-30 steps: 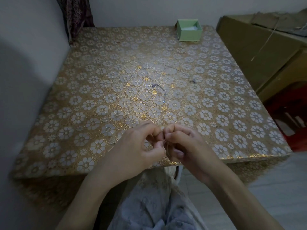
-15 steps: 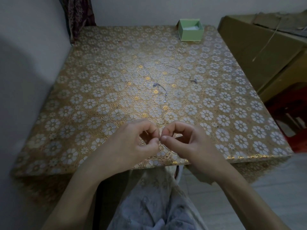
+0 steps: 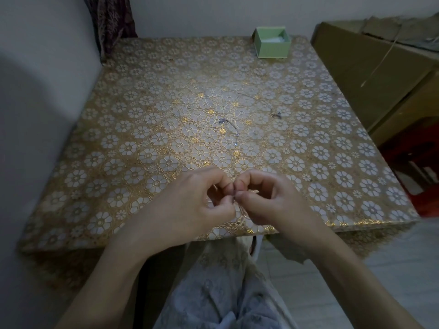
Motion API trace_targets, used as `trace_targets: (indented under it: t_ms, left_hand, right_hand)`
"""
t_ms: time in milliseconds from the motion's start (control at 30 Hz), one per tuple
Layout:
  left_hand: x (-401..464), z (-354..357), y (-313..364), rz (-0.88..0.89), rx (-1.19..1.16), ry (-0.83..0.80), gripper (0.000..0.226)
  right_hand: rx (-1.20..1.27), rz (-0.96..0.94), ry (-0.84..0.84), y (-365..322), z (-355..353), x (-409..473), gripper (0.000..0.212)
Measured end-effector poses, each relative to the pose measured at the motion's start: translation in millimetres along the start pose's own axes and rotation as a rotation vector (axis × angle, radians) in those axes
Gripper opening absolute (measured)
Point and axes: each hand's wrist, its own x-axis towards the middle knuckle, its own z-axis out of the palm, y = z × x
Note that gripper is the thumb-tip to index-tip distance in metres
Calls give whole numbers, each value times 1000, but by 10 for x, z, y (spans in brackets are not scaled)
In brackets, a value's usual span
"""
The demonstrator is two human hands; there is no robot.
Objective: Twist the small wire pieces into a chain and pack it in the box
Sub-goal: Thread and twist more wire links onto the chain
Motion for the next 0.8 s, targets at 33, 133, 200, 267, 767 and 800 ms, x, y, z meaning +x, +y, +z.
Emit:
trace_targets:
  t_ms: [33,133,200,267,767,800]
  left_hand:
    - [8,14,6,5,17,17,4]
    - [13,46,27,8,32,62,6]
    - [10,61,26,-7,-17,82,5]
    - [-5,56,24,-34,-99,85,4]
    - [-55,-27,75,-143,-412,-3,6]
    - [-56,-30,85,-156,-431,-3,2]
  right_hand:
    - [65,29,6,17,5,5,12]
    - [210,86,13,67,17,15,16]
    - [301,109,-7,81,16,17,17]
    - [339,126,-29,94,-3,18,13]
    - [283,70,-62,68,-50,-6,7]
    - [261,57,-55,59,-53,-8,7]
